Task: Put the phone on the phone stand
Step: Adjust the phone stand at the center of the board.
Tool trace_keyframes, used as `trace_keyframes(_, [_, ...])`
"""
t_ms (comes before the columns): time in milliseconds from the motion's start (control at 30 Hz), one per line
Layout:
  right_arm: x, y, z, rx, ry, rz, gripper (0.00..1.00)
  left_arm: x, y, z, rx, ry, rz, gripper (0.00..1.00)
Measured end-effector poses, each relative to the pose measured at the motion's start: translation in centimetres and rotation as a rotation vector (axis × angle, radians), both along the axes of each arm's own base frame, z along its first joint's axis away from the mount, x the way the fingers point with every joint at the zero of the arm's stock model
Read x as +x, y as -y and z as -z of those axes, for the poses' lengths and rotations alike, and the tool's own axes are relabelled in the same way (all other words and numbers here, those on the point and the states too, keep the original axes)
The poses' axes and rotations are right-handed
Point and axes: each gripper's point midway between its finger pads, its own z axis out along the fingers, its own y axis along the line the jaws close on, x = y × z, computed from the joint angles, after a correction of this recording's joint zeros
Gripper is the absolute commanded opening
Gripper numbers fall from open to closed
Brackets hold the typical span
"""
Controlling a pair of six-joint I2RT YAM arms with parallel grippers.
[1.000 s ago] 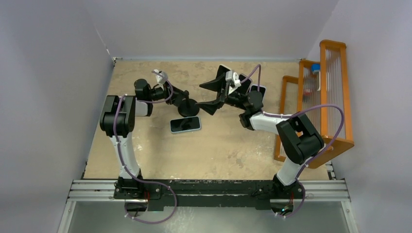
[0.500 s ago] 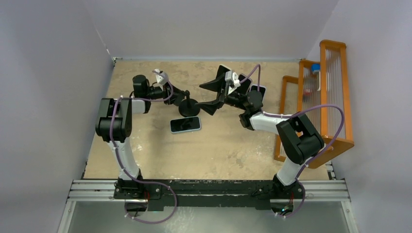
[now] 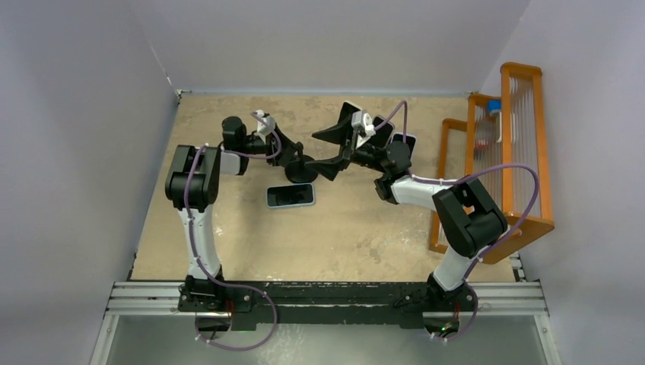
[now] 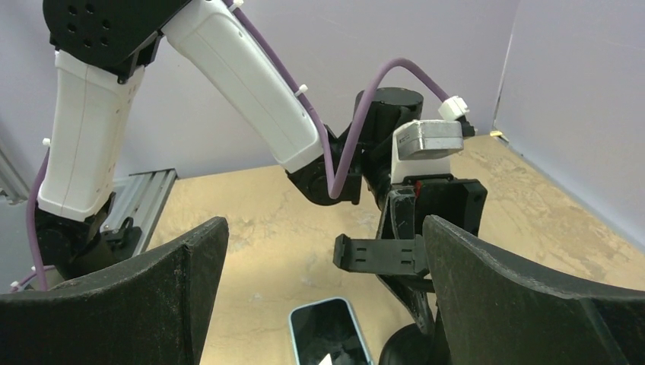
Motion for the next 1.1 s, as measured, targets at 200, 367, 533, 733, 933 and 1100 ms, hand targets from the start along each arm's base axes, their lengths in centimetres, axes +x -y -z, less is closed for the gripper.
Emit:
trace_keyframes(200, [0.1, 0.0, 0.2, -0.007, -0.004, 0.002, 0.99, -1.3, 1.7, 0.7, -0.01, -0.04, 0.101, 0.41])
trace_keyframes(367, [0.3, 0.0, 0.2, -0.005, -0.013, 0.011, 0.99, -1.8, 2.9, 1.1, -0.013, -0.043, 0.16, 0.0])
trace_keyframes(533, [1.7, 0.3, 0.1, 0.019, -0.128, 0.091, 0.99, -1.5, 3.2, 0.8, -0.016, -0.022, 0.165, 0.0])
trace_keyframes(733, [3.7, 0.7, 1.5, -0.021, -0.423, 0.199, 0.99, -1.9, 3.1, 1.3, -0.012, 0.02, 0.082, 0.0])
trace_keyframes(933, [3.3, 0.2, 7.2, -0.095, -0.798, 0.197, 0.96, -1.7, 2.8, 1.4, 0.005, 0.07, -0.044, 0.0])
trace_keyframes(1100, [1.6, -1.0, 12.2, -0.135, -1.059, 0.153, 0.9, -0.9, 2.5, 1.4, 0.016, 0.086, -0.114, 0.0])
